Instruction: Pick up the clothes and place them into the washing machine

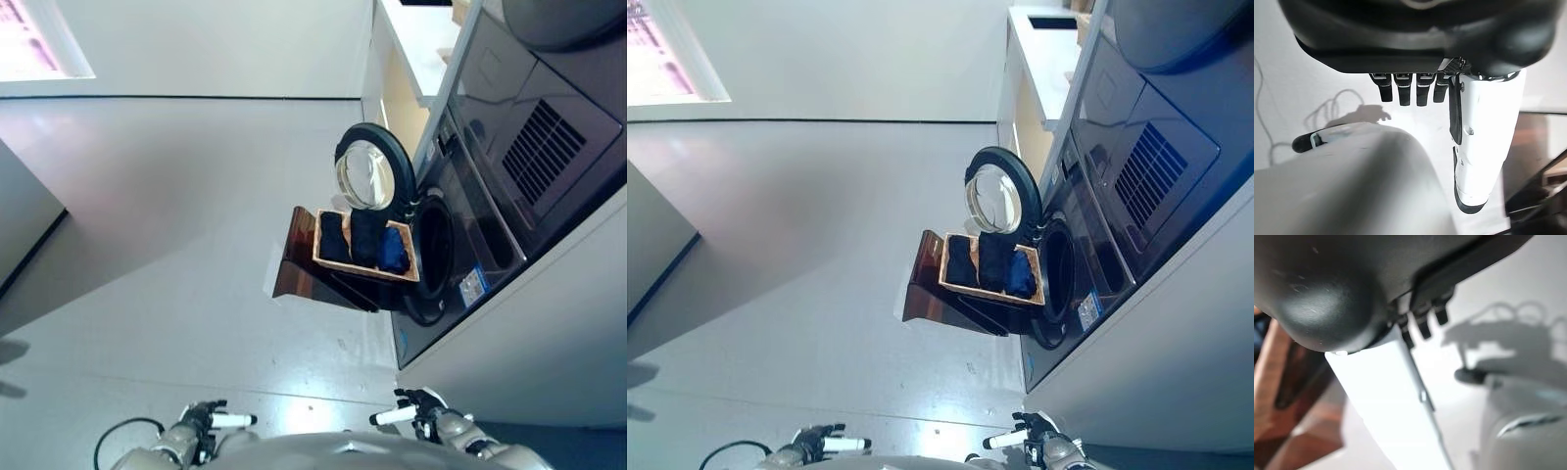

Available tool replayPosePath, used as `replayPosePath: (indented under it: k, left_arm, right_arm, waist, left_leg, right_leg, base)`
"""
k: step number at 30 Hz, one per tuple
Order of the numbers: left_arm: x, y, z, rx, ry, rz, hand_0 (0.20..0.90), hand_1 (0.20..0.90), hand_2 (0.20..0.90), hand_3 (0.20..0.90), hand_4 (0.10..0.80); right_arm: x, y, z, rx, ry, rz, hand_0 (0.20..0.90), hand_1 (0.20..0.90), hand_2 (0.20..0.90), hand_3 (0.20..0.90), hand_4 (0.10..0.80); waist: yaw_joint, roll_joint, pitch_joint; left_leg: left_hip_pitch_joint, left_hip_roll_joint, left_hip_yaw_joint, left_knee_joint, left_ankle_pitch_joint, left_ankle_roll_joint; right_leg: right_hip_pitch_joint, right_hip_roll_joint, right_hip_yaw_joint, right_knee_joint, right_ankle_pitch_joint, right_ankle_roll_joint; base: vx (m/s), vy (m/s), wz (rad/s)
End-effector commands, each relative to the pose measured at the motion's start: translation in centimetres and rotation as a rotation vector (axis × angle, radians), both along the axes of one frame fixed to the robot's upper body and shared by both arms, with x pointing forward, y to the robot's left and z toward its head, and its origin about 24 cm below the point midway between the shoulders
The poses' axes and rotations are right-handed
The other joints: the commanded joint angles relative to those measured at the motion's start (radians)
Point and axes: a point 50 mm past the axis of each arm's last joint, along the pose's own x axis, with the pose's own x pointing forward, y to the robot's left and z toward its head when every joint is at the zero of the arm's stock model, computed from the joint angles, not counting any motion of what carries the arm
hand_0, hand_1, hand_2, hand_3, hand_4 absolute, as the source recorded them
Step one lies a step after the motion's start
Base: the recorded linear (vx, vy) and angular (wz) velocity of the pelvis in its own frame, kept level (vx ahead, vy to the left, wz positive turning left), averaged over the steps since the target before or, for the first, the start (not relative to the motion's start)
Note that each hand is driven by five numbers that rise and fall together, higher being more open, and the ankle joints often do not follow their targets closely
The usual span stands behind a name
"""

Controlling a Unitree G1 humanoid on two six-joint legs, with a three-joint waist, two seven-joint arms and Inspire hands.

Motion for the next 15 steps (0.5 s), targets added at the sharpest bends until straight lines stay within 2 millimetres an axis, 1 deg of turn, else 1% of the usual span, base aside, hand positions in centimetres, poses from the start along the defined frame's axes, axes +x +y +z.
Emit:
replayPosePath:
  k: [1,2,3,4,5,7,8,9,10,11,12,13,15]
  left_arm:
    - [-0.9,-0.8,-0.3,-0.002,0.003,0.021,0.900,0.900,0.900,0.900,0.800]
    - [-0.8,-0.7,-0.3,-0.002,0.003,0.021,0.900,0.900,0.900,0.900,0.800]
    - [-1.3,-0.8,-0.4,-0.003,0.014,0.026,0.900,0.900,0.900,0.900,0.800]
    - [-1.4,-0.9,-0.5,-0.006,0.015,0.020,0.900,0.900,0.900,0.900,0.800]
    - [-1.4,-0.9,-0.5,-0.007,0.015,0.019,0.900,0.900,0.900,0.900,0.800]
    - [-1.7,-0.8,-0.5,-0.006,0.024,0.016,0.900,0.900,0.900,0.900,0.800]
    - [-2.1,-0.7,-0.6,-0.004,0.035,0.020,0.900,0.900,0.900,0.900,0.800]
    - [-2.2,-0.7,-0.6,-0.008,0.033,0.024,0.900,0.900,0.900,0.900,0.800]
    - [-2.0,-0.6,-0.5,-0.011,0.024,0.022,0.900,0.900,0.900,0.900,0.800]
    - [-1.9,-0.4,-0.5,-0.006,0.019,0.026,0.900,0.900,0.900,0.900,0.800]
    - [-1.7,-0.2,-0.4,-0.002,0.015,0.026,0.900,0.900,0.900,0.900,0.800]
    - [-1.4,0.0,-0.3,0.004,0.006,0.026,0.900,0.900,0.900,0.900,0.800]
    - [-1.1,0.5,-0.1,0.011,-0.011,0.045,0.900,0.900,0.900,0.900,0.800]
  right_arm:
    - [1.3,-1.2,0.7,-0.041,-0.067,-0.016,0.900,0.900,0.900,0.900,0.800]
    - [1.3,-1.2,0.7,-0.041,-0.068,-0.016,0.900,0.900,0.900,0.900,0.800]
    - [1.1,-1.0,0.6,-0.039,-0.067,-0.007,0.900,0.900,0.900,0.900,0.800]
    - [1.0,-1.0,0.6,-0.041,-0.067,-0.009,0.900,0.900,0.900,0.900,0.800]
    - [1.0,-1.0,0.6,-0.038,-0.071,-0.018,0.900,0.900,0.900,0.900,0.800]
    - [1.0,-1.0,0.6,-0.033,-0.073,-0.029,0.900,0.900,0.900,0.900,0.800]
    - [1.1,-0.8,0.5,-0.027,-0.069,-0.021,0.900,0.900,0.900,0.900,0.800]
    - [1.0,-0.6,0.4,-0.023,-0.063,-0.011,0.900,0.900,0.900,0.900,0.800]
    - [1.2,-0.3,0.4,-0.016,-0.066,-0.002,0.900,0.900,0.900,0.900,0.800]
    - [1.4,-0.1,0.4,-0.009,-0.072,0.002,0.900,0.900,0.900,0.900,0.800]
    - [1.6,0.1,0.5,-0.003,-0.078,0.005,0.900,0.900,0.900,0.900,0.800]
    - [1.9,0.6,0.4,0.009,-0.087,0.015,0.900,0.900,0.900,0.900,0.800]
    - [2.2,1.2,0.4,0.025,-0.097,0.031,0.900,0.900,0.900,0.900,0.800]
  waist:
    - [0.063,0.053,0.009]
    - [0.064,0.052,0.011]
    - [0.083,0.075,0.005]
    - [0.088,0.081,0.004]
    - [0.089,0.084,0.002]
    - [0.092,0.087,-0.004]
    - [0.099,0.089,-0.017]
    - [0.111,0.088,-0.031]
    - [0.116,0.082,-0.042]
    - [0.117,0.077,-0.049]
    - [0.117,0.067,-0.055]
    - [0.124,0.055,-0.060]
    - [0.133,0.037,-0.070]
  left_leg:
    - [-0.081,0.000,-0.020,-0.323,0.198,0.057]
    - [-0.079,0.000,-0.019,-0.325,0.199,0.057]
    - [-0.104,-0.016,-0.051,-0.472,0.253,0.054]
    - [-0.113,-0.028,-0.050,-0.529,0.269,0.049]
    - [-0.130,-0.039,-0.046,-0.545,0.272,0.045]
    - [-0.133,-0.053,-0.016,-0.542,0.285,0.045]
    - [-0.117,-0.061,-0.021,-0.546,0.279,0.060]
    - [-0.109,-0.076,-0.067,-0.544,0.282,0.067]
    - [-0.104,-0.086,-0.093,-0.537,0.285,0.069]
    - [-0.097,-0.089,-0.094,-0.527,0.278,0.072]
    - [-0.087,-0.096,-0.079,-0.512,0.265,0.079]
    - [-0.097,-0.107,-0.072,-0.487,0.239,0.098]
    - [-0.098,-0.130,-0.055,-0.437,0.197,0.124]
  right_leg:
    - [-0.011,0.035,0.063,-0.027,0.032,0.064]
    - [-0.009,0.034,0.064,-0.027,0.032,0.064]
    - [0.027,0.058,0.090,-0.030,0.002,0.069]
    - [0.045,0.066,0.102,-0.030,-0.017,0.068]
    - [0.060,0.070,0.116,-0.030,-0.030,0.066]
    - [0.093,0.072,0.138,-0.030,-0.050,0.069]
    - [0.107,0.071,0.152,-0.030,-0.060,0.073]
    - [0.118,0.069,0.162,-0.030,-0.072,0.073]
    - [0.133,0.062,0.172,-0.030,-0.081,0.077]
    - [0.145,0.049,0.176,-0.030,-0.089,0.084]
    - [0.161,0.030,0.168,-0.029,-0.093,0.094]
    - [0.160,0.010,0.171,0.000,-0.095,0.105]
    - [0.134,-0.015,0.178,0.104,-0.094,0.126]
  base:
    - [0.304,0.040,-0.22]
    - [0.415,0.034,-0.46]
    - [0.407,0.017,-0.40]
    - [0.540,0.028,-0.33]
    - [0.394,0.027,-0.25]
    - [0.362,0.063,-0.38]
    - [0.369,0.100,-0.59]
    - [0.383,0.105,-0.84]
    - [0.372,0.132,-1.11]
    - [0.335,0.143,-1.13]
    - [0.315,0.165,-0.94]
    - [0.288,0.148,-0.53]
    - [0.250,0.138,-0.13]
